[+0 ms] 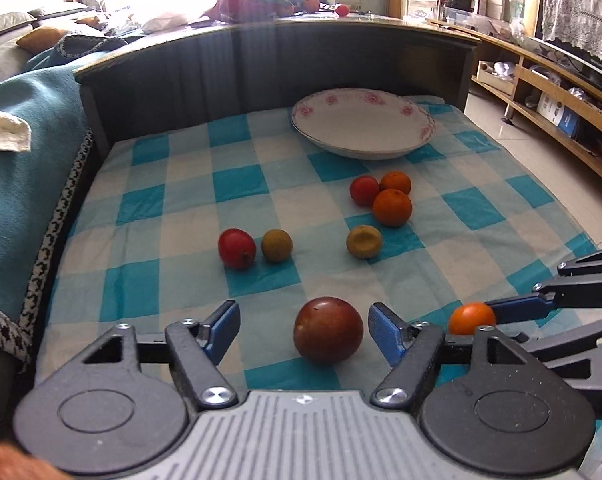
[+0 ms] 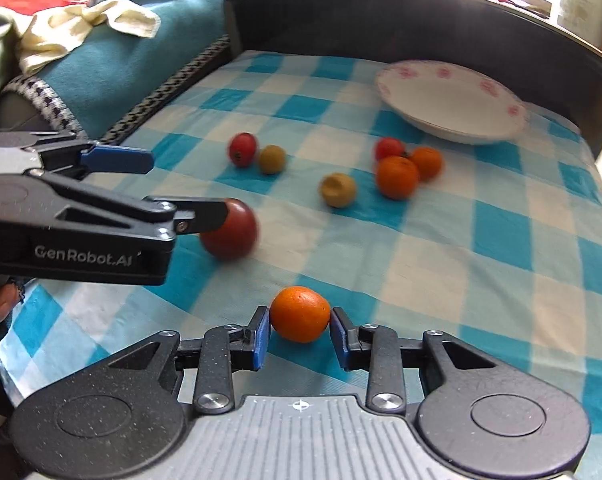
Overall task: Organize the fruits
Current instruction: 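Grasp the large dark red plum with the left tool while the right tool grasps a small orange tangerine, then carry the plum in the left tool while the right tool carries the tangerine over the white bowl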
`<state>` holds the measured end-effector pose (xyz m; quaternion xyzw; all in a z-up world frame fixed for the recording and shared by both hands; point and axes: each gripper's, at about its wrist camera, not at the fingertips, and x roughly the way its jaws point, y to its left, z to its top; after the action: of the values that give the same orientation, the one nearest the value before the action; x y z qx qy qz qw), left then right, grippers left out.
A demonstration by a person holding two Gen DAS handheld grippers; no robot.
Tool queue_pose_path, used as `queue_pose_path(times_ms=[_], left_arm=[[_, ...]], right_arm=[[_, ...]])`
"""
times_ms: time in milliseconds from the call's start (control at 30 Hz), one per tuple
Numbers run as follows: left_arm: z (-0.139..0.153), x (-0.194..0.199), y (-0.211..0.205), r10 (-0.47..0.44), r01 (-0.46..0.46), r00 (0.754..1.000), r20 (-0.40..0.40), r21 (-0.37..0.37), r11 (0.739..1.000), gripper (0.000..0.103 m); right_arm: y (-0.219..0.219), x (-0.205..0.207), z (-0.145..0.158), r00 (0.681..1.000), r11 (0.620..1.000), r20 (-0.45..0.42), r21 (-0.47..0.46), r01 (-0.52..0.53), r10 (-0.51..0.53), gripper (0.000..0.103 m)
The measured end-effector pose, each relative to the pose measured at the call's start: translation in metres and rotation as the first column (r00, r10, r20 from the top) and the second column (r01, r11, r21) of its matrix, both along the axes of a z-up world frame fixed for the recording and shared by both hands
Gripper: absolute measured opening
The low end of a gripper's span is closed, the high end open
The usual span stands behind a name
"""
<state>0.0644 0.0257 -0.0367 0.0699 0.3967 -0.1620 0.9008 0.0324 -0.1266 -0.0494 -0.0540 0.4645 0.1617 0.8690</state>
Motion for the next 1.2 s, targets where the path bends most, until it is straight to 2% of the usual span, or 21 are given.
queue_pose_path(times_ms=[133,267,633,733,1033,1200], left_arm=[[-0.011,0.008,-0.009,-0.009,0.009,1.0,-0.027,0.008,1.0,0.066],[-0.019,0.014,-0.014,-0.019,0.019,0.998,-0.055,-0.003,1.0,0.052],[-0.02,0.014,-0.019,-0.013,0.015,0.998,-0.066,0.018,1.0,0.05],[-0.018,0.013,-0.017,-0.014,0.014,0.996,-0.088,-0.003,1.0,0.05],[0.005,-0.006,-0.03,-0.089,0.09,0.995,-0.045,0.018,0.996,0.05],[0.01,0.007,-0.037,-0.055,0.055,0.996,-0.067,-0.001,0.998,0.05]], right_arm=[[-0.013,0.004,0.003,0.999,0.999,0.012,0.008,0.043,-0.043,0.027],[-0.015,0.008,0.002,0.998,0.998,0.009,0.013,0.055,-0.056,0.027],[-0.011,0.021,-0.002,0.997,0.997,0.002,0.006,0.073,-0.073,0.027],[-0.011,0.022,0.0,0.996,0.996,-0.002,-0.003,0.088,-0.088,0.027],[-0.011,0.014,0.028,0.988,0.986,0.04,-0.079,0.15,-0.147,0.027],[-0.018,0.018,0.039,0.989,0.989,0.072,-0.057,0.137,-0.133,0.027]])
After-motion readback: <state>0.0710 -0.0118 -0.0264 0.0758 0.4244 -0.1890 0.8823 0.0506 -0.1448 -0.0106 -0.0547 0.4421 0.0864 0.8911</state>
